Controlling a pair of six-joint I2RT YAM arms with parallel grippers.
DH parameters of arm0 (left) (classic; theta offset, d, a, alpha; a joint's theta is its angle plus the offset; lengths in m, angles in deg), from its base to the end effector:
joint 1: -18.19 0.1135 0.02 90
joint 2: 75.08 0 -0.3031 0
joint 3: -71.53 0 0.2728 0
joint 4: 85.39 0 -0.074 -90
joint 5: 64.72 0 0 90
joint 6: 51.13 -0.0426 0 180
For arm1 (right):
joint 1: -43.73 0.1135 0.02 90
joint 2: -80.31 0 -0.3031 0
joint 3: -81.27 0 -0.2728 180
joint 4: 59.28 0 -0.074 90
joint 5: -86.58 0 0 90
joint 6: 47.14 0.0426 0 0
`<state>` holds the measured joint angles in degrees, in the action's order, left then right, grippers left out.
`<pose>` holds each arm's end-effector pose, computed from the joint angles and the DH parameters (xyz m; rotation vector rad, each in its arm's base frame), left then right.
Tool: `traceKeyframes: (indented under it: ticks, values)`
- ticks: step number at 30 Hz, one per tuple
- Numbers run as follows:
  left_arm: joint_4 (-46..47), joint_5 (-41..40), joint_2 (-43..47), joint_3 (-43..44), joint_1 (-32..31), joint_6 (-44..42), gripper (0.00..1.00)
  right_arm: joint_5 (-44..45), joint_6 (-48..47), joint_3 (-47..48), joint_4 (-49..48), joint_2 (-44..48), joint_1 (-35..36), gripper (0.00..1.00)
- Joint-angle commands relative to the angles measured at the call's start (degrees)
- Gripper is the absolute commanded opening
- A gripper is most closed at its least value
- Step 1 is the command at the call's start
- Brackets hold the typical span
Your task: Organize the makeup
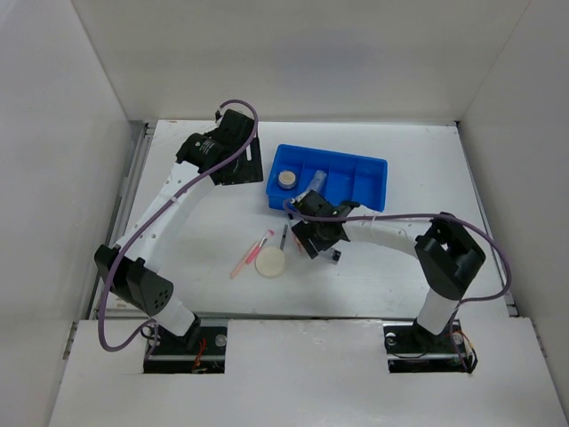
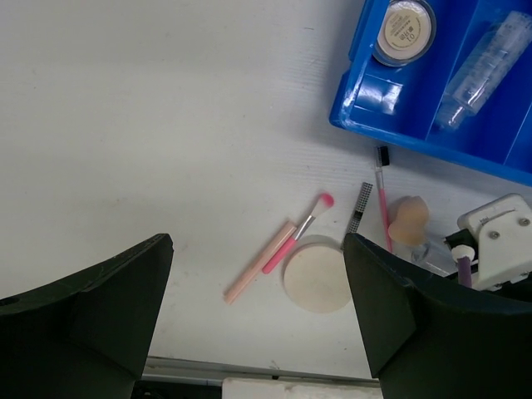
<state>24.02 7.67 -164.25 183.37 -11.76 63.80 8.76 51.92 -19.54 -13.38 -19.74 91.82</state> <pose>0.3046 -0.1606 0.4367 -0.0370 2.3583 -0.0937 0.2561 0.2719 0.2086 -0.8417 2.5512 0.0125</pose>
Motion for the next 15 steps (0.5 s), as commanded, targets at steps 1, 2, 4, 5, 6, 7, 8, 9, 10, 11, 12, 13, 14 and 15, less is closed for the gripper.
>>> traceKeyframes:
  ticks: [1, 2, 4, 5, 6, 7, 8, 9, 10, 11, 12, 13, 14, 15]
  values:
    - [-1.26, -1.73, 2.07, 0.27, -0.28, 0.38, 0.81, -2.87, -1.50, -0.47, -3.66, -1.63, 0.42, 0.74]
    - [-1.26, -1.73, 2.07, 0.27, -0.28, 0.38, 0.81, -3.39, -0.98, -0.47, -4.18, -1.64, 0.42, 0.70]
    - [-1.26, -1.73, 2.07, 0.27, -0.28, 0.38, 0.81, -4.09, -0.28, -0.99, -4.19, -1.64, 0.42, 0.65]
    - [-1.26, -1.73, 1.54, 0.27, -0.28, 0.38, 0.81, -4.10, -0.27, -1.00, -4.19, -1.64, 0.42, 0.62]
    - [-1.26, -1.73, 1.54, 0.79, -0.28, 0.38, 0.81, -4.62, 0.86, -1.00, -4.19, -1.64, 0.42, 0.55]
    - [-1.26, -1.73, 1.54, 0.80, -0.28, 0.38, 0.81, -4.63, 0.87, -1.00, -4.19, -1.64, 0.42, 0.52]
    - [-1.26, -1.73, 1.54, 0.80, -0.28, 0.38, 0.81, -5.58, 1.39, -1.52, -4.19, -1.64, 0.42, 0.49]
    - [-1.26, -1.73, 1.54, 0.80, -0.28, 0.38, 0.81, -6.46, 1.92, -1.53, -4.19, -1.64, 0.42, 0.43]
    - [-1.26, -1.73, 1.02, 0.80, -0.28, 0.38, 0.81, -6.47, 2.88, -1.53, -3.58, -1.12, 0.42, 0.39]
    - [-1.26, -1.73, 1.01, 0.80, -0.28, 0.38, 0.81, -7.43, 2.89, -1.53, -3.57, -1.11, 0.42, 0.36]
    - [-1.26, -1.73, 1.01, 0.80, -0.28, 0.38, 0.81, -8.05, 3.85, -1.53, -3.57, 0.37, 0.42, 0.28]
    - [-1.26, -1.73, 1.01, 1.41, -0.28, -0.22, 0.81, -8.05, 4.99, -1.53, -1.74, 1.17, 0.94, 0.26]
    - [-1.26, -1.21, 0.49, 1.41, -0.28, -0.23, 0.81, -8.05, 5.00, -1.53, -0.51, 2.04, 0.95, 0.26]
    - [-1.26, -1.20, 0.48, 2.11, -0.28, -0.93, 0.81, -8.05, 5.87, 0.39, 0.90, 3.18, 0.95, 0.26]
